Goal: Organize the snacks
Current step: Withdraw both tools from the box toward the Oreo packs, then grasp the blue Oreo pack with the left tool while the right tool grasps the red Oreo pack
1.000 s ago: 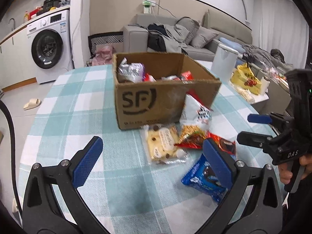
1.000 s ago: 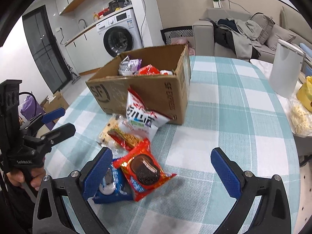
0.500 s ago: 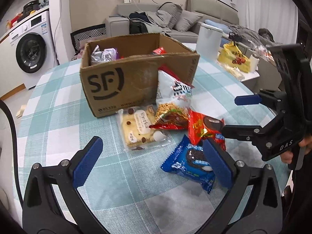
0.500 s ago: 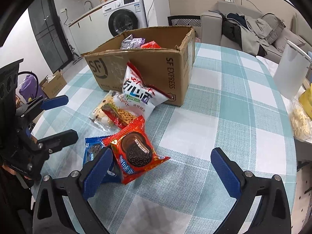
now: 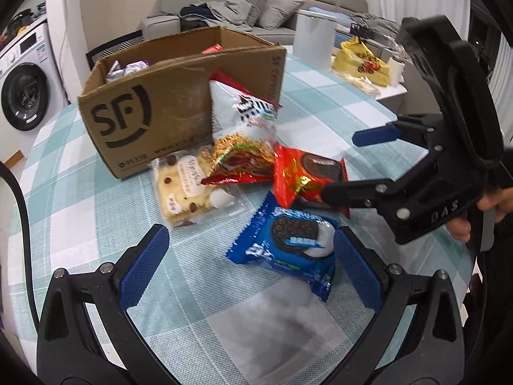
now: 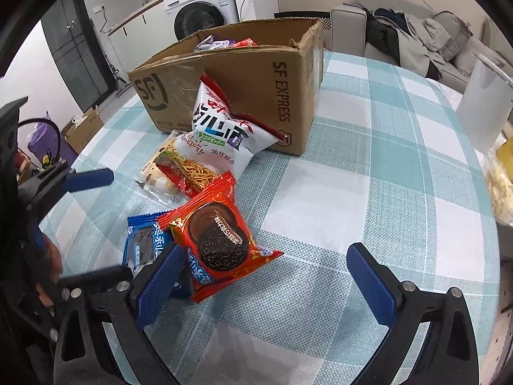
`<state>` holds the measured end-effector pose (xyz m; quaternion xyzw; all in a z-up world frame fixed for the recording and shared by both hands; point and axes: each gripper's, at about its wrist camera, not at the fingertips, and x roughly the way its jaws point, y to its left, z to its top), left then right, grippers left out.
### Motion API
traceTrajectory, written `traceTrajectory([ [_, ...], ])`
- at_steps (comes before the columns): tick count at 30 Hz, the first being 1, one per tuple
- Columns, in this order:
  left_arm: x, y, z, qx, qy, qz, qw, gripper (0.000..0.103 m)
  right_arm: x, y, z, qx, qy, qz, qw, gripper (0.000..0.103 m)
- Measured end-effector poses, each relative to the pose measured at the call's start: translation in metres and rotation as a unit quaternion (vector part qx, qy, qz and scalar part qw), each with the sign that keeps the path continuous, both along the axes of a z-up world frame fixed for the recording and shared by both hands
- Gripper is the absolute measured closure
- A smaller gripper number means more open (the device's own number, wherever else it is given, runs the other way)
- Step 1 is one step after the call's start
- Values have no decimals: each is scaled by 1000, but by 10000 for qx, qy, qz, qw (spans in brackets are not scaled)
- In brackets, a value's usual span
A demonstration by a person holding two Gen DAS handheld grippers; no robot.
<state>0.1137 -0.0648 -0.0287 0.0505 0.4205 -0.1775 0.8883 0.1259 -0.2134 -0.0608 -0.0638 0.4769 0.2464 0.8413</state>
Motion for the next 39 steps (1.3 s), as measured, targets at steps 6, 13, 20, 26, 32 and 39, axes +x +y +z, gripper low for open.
traceTrajectory([
  [6,1,-10,-9,34,82,-131,9999,1,1,-1,-1,0,17,-50,10000,0],
  [13,3,-21,-17,220,137,-291,9992,1,2,0,-2,35,38,-85,10000,0],
  [20,16,-13,-27,194,333,-10,9993,1,5,-7,-3,74,84,-213,9997,0],
  [26,25,-7,-32,86,383,123,9992,1,8,-8,-5,60,115,-259,9996,0],
  [32,27,-11,-37,153,359,106,9992,7,4,4,-10,-81,55,-153,9998,0],
  [39,24,-14,-33,78,270,-66,9996,33,2,10,-13,-181,-2,-64,9998,4],
])
